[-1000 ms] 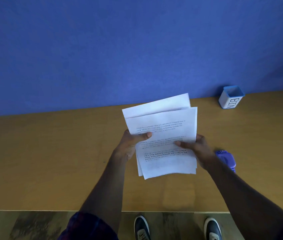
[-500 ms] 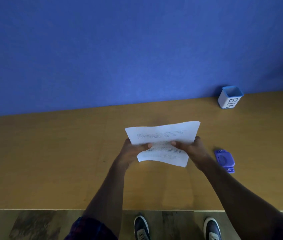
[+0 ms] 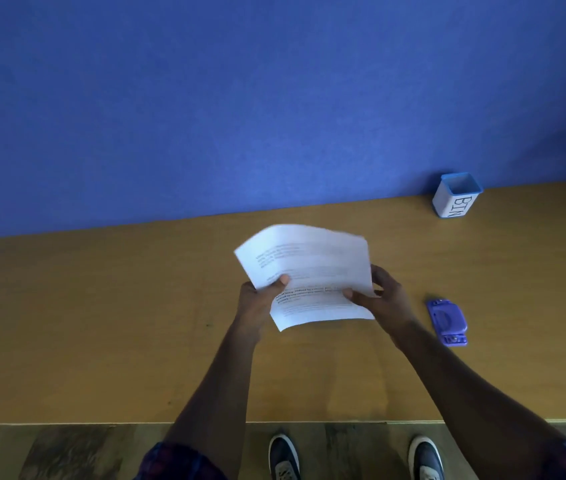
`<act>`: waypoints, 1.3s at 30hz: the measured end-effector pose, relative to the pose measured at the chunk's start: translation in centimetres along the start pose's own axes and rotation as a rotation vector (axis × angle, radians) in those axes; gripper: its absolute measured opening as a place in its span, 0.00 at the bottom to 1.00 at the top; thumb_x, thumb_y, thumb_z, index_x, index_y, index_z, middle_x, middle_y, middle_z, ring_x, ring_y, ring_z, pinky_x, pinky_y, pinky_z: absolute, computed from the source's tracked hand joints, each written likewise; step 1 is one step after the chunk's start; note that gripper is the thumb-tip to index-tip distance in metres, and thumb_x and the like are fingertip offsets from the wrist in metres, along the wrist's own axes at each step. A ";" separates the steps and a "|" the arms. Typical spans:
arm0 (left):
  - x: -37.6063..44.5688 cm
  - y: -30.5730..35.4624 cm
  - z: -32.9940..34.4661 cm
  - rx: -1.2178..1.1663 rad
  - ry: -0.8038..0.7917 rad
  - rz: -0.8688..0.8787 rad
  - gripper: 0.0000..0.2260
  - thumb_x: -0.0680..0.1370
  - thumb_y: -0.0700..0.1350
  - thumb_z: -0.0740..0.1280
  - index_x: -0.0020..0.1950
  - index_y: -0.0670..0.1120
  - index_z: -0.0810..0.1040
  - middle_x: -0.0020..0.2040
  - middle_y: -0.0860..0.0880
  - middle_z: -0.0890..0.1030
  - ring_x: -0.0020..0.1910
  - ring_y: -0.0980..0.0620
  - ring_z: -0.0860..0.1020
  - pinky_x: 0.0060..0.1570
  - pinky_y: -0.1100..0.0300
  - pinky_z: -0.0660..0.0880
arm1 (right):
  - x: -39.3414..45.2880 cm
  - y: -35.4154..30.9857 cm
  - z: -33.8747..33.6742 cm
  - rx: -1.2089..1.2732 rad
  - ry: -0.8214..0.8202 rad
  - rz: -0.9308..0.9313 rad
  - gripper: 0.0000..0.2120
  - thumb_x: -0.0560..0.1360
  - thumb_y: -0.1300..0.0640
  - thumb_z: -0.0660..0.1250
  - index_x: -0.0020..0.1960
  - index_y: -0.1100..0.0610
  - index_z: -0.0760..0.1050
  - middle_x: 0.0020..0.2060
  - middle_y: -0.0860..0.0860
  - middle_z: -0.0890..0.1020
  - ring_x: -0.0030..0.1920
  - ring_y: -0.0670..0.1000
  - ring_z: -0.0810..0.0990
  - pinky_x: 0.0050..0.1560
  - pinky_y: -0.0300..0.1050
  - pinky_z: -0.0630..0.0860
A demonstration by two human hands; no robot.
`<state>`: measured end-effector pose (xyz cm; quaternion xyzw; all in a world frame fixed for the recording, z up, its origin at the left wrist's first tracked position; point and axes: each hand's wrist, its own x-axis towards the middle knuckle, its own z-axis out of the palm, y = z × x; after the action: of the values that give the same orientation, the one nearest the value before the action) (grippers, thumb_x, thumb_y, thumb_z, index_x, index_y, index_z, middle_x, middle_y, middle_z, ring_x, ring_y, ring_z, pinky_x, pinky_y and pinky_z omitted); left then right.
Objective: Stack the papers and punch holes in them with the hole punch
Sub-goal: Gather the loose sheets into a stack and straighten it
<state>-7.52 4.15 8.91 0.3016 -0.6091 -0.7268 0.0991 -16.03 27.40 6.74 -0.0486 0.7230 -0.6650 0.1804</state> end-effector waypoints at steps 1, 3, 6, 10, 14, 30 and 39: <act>-0.1 0.0 0.2 -0.112 0.001 -0.010 0.09 0.76 0.39 0.76 0.56 0.44 0.85 0.57 0.43 0.86 0.59 0.42 0.84 0.64 0.35 0.77 | 0.1 0.5 -0.1 -0.024 0.046 0.036 0.33 0.65 0.54 0.82 0.67 0.46 0.73 0.62 0.44 0.80 0.62 0.46 0.78 0.60 0.49 0.76; 0.1 -0.2 0.3 -0.332 -0.065 -0.028 0.16 0.79 0.38 0.72 0.67 0.43 0.80 0.65 0.43 0.83 0.65 0.41 0.81 0.66 0.37 0.75 | 0.0 1.2 -0.3 0.077 0.097 0.131 0.45 0.63 0.49 0.83 0.74 0.51 0.66 0.65 0.48 0.77 0.64 0.50 0.77 0.60 0.48 0.76; 0.5 -1.2 0.1 -0.548 -0.179 -0.077 0.24 0.81 0.42 0.70 0.76 0.46 0.71 0.74 0.41 0.75 0.73 0.38 0.74 0.72 0.32 0.66 | -0.3 1.0 -0.2 0.298 0.022 0.161 0.42 0.63 0.48 0.81 0.73 0.54 0.68 0.59 0.52 0.84 0.59 0.53 0.83 0.55 0.49 0.78; -0.2 -1.8 0.6 -0.532 -0.213 -0.137 0.33 0.75 0.48 0.77 0.78 0.47 0.69 0.75 0.40 0.73 0.75 0.37 0.71 0.65 0.38 0.76 | -0.1 -0.2 0.4 0.405 -0.129 0.085 0.17 0.75 0.61 0.72 0.63 0.54 0.77 0.55 0.56 0.86 0.56 0.56 0.84 0.52 0.50 0.80; -0.2 -1.0 -0.5 -0.494 -0.167 -0.160 0.40 0.67 0.51 0.82 0.76 0.46 0.71 0.70 0.42 0.79 0.70 0.40 0.77 0.53 0.49 0.82 | 1.1 -0.7 -0.2 0.429 -0.096 0.011 0.12 0.75 0.68 0.69 0.57 0.59 0.81 0.53 0.56 0.86 0.54 0.57 0.85 0.52 0.51 0.81; 3.4 3.3 -5.2 0.108 -0.280 -0.062 0.19 0.72 0.39 0.79 0.62 0.40 0.83 0.59 0.40 0.85 0.57 0.41 0.84 0.57 0.47 0.81 | 2.3 -2.5 -5.9 0.184 -0.204 -0.095 0.17 0.68 0.76 0.72 0.56 0.69 0.81 0.51 0.58 0.87 0.50 0.57 0.87 0.51 0.49 0.84; 2.6 0.0 -5.8 0.269 -0.261 -0.086 0.12 0.72 0.37 0.78 0.53 0.46 0.87 0.53 0.48 0.88 0.51 0.52 0.87 0.49 0.60 0.80 | 1.5 -0.7 -6.0 0.138 -0.146 -0.032 0.13 0.68 0.75 0.73 0.48 0.62 0.86 0.47 0.54 0.88 0.49 0.51 0.87 0.45 0.39 0.82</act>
<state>-6.37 -2.01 7.64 0.2414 -0.6950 -0.6752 -0.0532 -19.46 32.50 7.41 -0.0960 0.6596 -0.7107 0.2250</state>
